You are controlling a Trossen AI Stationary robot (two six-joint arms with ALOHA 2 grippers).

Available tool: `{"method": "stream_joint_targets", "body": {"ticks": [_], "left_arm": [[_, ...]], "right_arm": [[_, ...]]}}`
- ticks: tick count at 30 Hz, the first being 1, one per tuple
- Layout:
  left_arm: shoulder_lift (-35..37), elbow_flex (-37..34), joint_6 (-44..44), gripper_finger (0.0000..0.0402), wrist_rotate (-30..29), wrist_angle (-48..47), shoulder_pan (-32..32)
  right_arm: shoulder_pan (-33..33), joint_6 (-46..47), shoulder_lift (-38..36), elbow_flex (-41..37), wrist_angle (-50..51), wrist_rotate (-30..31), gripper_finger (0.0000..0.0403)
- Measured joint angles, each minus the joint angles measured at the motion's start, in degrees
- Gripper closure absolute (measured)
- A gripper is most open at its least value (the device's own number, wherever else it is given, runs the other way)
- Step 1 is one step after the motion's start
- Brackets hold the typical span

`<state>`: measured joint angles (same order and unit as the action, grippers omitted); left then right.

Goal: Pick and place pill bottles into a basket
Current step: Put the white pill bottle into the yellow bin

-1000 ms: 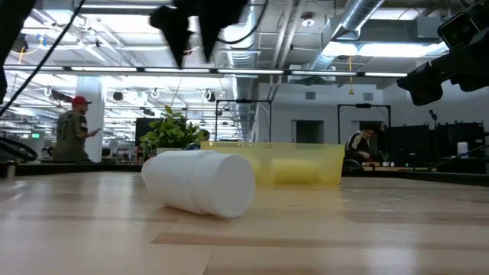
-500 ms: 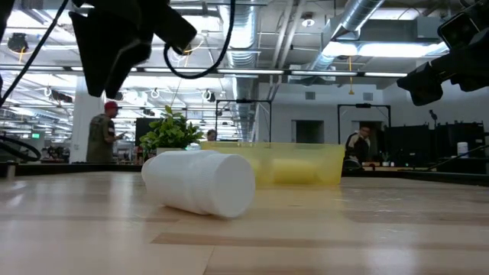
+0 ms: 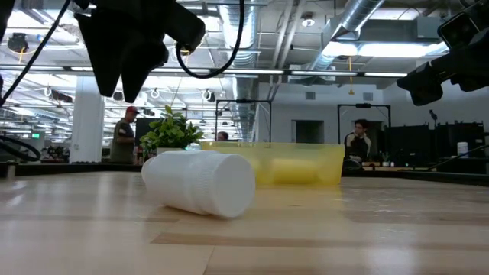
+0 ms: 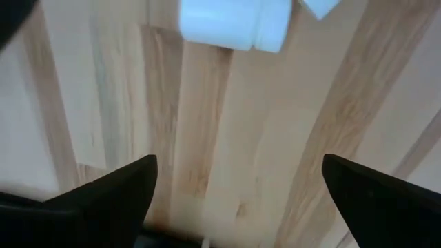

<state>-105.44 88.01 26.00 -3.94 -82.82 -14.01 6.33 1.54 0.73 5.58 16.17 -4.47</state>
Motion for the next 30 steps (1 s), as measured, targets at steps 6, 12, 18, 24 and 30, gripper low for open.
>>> {"method": "stream_joint_targets", "body": {"ticks": [6,12,18,24,30], "left_arm": [[4.68,-0.91,0.29,0.0002,-0.92,-1.72,0.76],[19.29,-11.60,2.93,0.0002,-3.72,5.30,-0.27],[33.33,-23.32,6.17,0.0002,-8.74,16.51,-4.05],[29.40,-23.44,5.05,0.0002,-10.76,21.33,-5.11],[19.32,-20.70,0.51,0.0002,-3.01,20.73,-0.21]], "right_arm": [[0.02,0.00,0.00,0.00,0.00,0.00,0.0117],[0.01,0.00,0.00,-0.01,0.00,0.00,0.0117],[0.02,0.00,0.00,0.00,0.00,0.00,0.0117],[0.01,0.00,0.00,0.00,0.00,0.00,0.0117],[0.02,0.00,0.00,0.00,0.00,0.00,0.0117]]}}
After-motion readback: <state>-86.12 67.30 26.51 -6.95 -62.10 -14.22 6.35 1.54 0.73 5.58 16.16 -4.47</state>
